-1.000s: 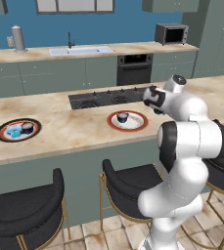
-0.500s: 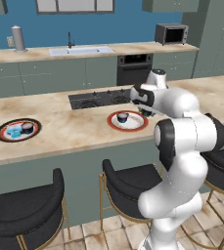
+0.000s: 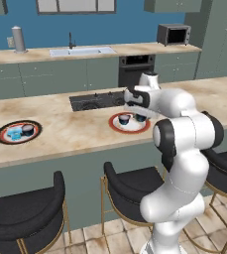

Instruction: Place two yogurt containers on each plate.

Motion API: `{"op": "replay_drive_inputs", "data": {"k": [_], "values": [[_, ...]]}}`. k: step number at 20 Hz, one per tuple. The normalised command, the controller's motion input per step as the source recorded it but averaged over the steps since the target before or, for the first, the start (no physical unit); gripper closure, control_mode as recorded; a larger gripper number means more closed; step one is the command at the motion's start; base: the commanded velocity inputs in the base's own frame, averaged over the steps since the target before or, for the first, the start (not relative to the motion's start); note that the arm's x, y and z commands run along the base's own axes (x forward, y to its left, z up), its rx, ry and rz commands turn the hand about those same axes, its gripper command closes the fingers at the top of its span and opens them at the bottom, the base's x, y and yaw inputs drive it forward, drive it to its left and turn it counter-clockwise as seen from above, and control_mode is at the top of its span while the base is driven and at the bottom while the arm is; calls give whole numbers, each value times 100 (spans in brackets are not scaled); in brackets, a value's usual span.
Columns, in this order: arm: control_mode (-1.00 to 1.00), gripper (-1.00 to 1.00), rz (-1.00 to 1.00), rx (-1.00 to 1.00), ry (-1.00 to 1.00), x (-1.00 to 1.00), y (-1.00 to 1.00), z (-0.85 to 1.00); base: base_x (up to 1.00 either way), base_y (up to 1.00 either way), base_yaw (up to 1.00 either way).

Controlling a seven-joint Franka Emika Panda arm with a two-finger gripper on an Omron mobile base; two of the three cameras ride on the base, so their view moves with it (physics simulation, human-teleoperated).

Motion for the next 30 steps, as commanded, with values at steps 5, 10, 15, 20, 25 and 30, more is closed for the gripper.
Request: {"op": "replay_drive_inputs", "data": {"k": [5, 10, 15, 20, 25, 30], "values": [[-100, 100, 5, 0, 1, 0, 0, -24, 0, 0, 0], [-100, 100, 4, 0, 0, 0, 0, -21, 0, 0, 0], [-100, 100, 2, 0, 0, 0, 8, -18, 0, 0, 0], [-100, -100, 0, 0, 0, 0, 13, -6, 0, 0, 0], [-100, -100, 0, 0, 0, 0, 6, 2, 0, 0, 0], [-100, -100, 0, 0, 0, 0, 0, 9, 0, 0, 0]]}}
